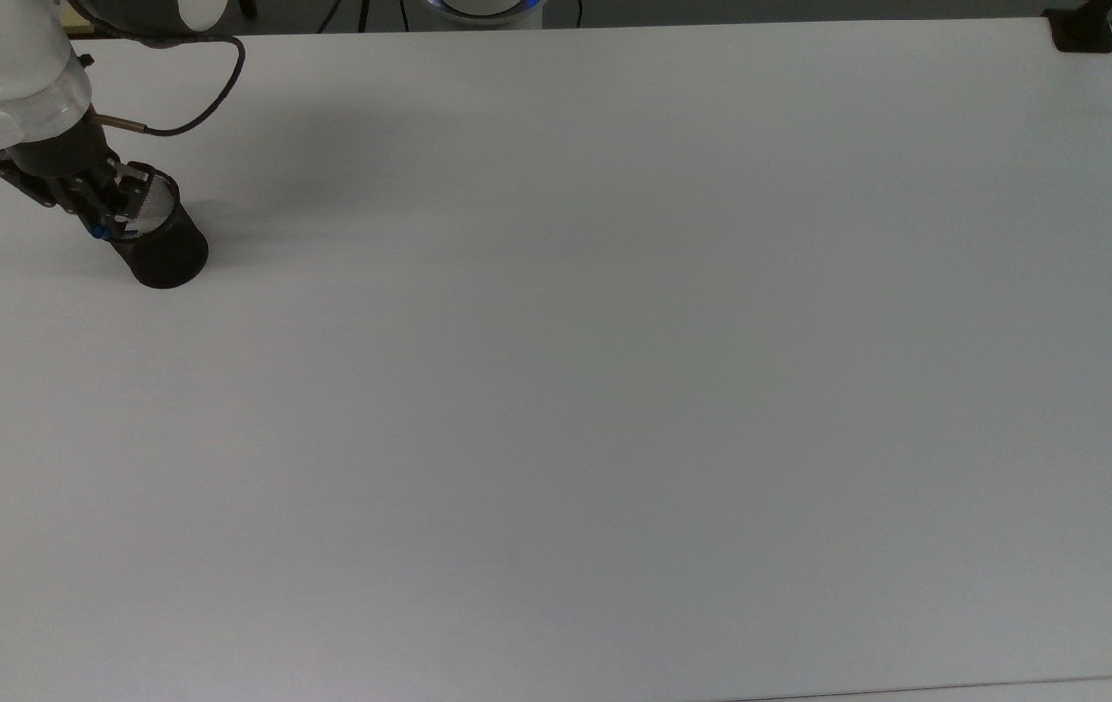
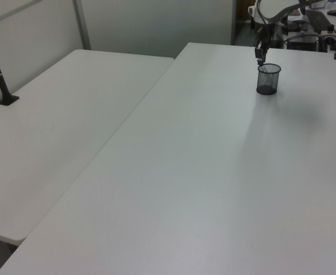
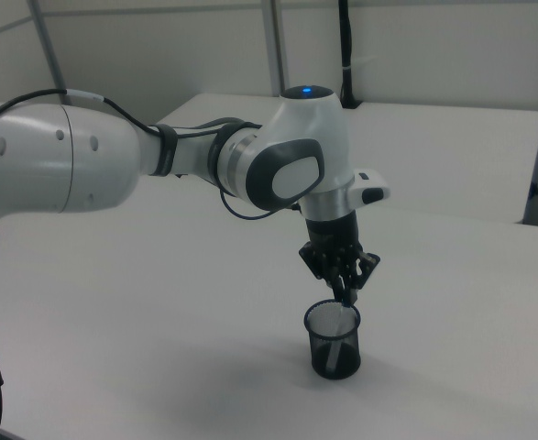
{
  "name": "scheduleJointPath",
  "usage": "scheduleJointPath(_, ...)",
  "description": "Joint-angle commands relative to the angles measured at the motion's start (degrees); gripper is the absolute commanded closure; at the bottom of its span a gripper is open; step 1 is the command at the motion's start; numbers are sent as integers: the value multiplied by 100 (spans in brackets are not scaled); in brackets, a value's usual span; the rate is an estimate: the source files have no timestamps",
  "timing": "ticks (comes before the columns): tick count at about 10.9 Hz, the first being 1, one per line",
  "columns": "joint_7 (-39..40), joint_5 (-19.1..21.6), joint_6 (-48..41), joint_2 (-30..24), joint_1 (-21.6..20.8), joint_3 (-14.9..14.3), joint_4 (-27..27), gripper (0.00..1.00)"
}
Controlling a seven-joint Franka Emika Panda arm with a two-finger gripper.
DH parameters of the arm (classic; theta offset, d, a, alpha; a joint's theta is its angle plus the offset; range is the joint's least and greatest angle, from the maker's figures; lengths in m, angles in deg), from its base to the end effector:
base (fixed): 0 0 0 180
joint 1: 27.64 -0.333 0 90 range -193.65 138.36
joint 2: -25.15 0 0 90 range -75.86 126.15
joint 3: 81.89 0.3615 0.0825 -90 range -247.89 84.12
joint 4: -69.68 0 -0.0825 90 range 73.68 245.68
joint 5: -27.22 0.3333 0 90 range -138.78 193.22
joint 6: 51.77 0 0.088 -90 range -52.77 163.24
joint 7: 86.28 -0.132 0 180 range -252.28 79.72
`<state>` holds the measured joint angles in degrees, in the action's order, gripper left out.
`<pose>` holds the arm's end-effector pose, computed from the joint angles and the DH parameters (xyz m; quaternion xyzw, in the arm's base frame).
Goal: Remove the marker
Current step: 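Lift the marker straight up out of the pen cup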
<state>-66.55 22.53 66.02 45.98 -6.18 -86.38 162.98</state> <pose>0.5755 -0.2795 0.4555 0.9976 -0.0333 0.0101 0.0592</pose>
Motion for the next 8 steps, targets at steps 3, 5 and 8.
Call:
scheduleJointPath(3, 57, 56, 9, -394, -20, 1, 57, 86)
scheduleJointPath(5, 66, 91, -438, -588, -28, 10, -127, 86)
scheduleJointPath(8, 66, 328, -913, -1080, -37, 80, -286, 86)
